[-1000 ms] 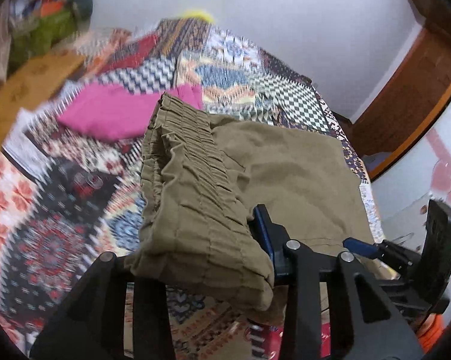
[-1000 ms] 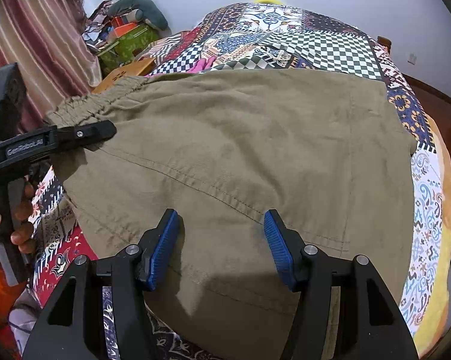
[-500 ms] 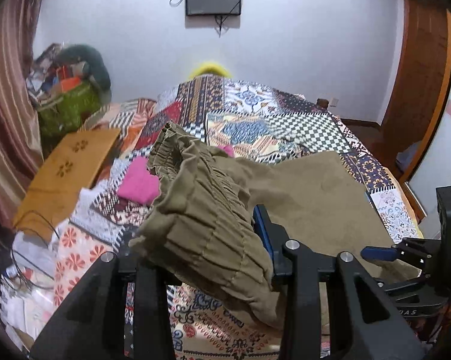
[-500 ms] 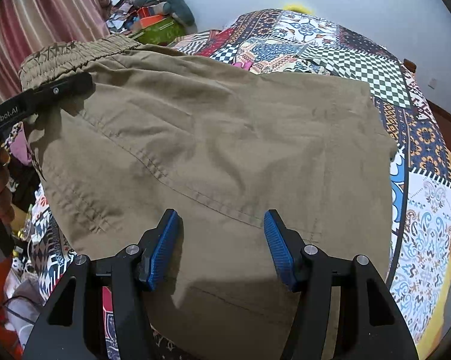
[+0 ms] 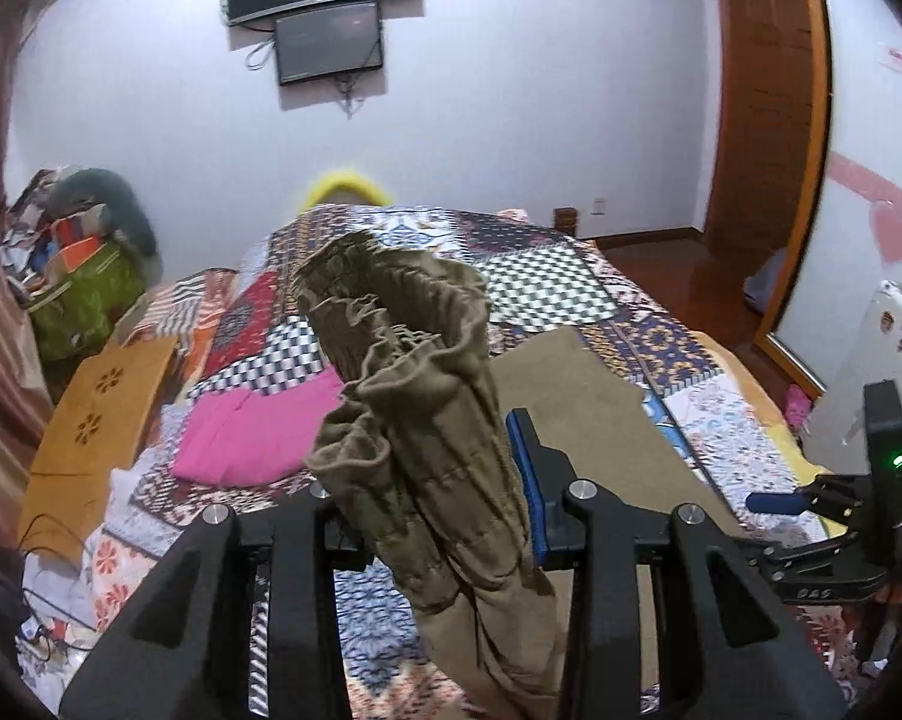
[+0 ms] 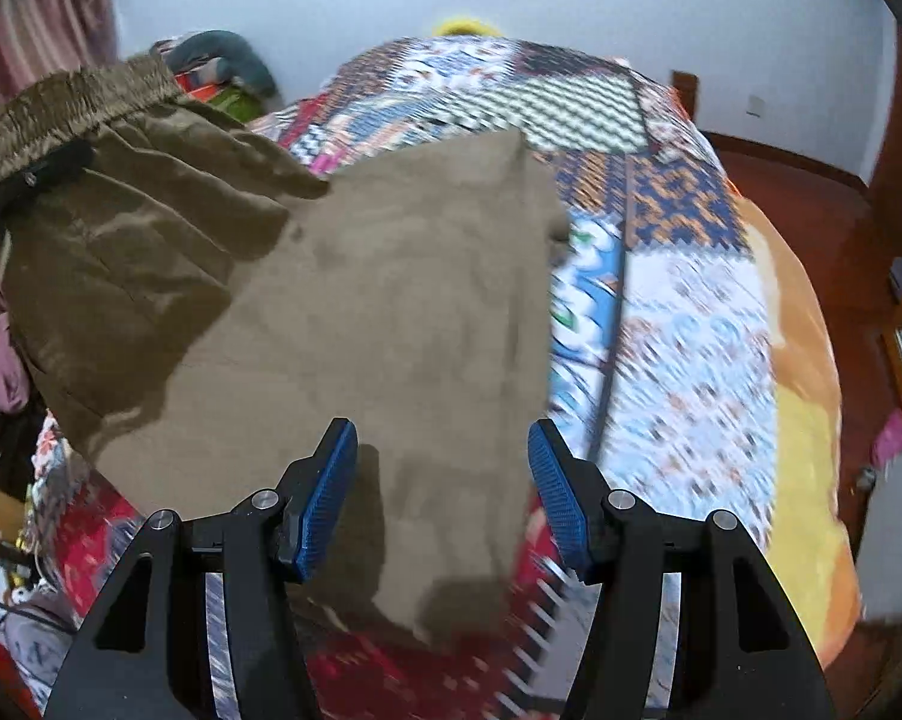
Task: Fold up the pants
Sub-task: 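Grasp the waistband with the left tool and lift it toward the right tool, then lower the lifted waistband onto the pants legs and open the left tool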
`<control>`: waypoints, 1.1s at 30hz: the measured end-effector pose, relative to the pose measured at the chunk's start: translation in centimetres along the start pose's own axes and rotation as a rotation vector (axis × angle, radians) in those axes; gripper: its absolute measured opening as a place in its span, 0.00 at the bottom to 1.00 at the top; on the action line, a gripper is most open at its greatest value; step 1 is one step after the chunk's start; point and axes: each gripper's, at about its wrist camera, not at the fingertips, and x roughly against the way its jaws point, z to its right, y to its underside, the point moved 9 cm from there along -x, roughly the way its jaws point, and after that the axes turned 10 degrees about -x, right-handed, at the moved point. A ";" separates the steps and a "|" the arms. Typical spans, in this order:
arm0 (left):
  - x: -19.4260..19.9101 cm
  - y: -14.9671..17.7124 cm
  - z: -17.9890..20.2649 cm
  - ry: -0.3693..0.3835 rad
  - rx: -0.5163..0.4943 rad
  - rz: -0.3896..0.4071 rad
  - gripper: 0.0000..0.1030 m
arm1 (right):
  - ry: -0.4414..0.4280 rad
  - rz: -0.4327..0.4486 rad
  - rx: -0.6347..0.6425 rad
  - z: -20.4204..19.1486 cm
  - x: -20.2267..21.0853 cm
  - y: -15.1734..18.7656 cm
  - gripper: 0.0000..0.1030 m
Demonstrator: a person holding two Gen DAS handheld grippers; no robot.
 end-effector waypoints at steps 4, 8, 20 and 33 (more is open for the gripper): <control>-0.2 -0.6 2.0 0.049 -0.017 -0.001 0.32 | -0.013 -0.037 -0.035 0.9 -0.9 1.3 0.54; -0.5 -0.9 4.3 0.099 -0.050 -0.006 0.30 | -0.030 -0.031 -0.060 0.9 -1.1 1.7 0.54; -3.2 0.1 10.7 0.272 -0.110 -0.104 0.30 | -0.047 -0.016 -0.088 1.3 -0.6 1.8 0.54; -4.7 3.3 14.5 0.423 -0.084 -0.246 0.47 | -0.009 0.034 -0.135 3.1 1.6 1.3 0.54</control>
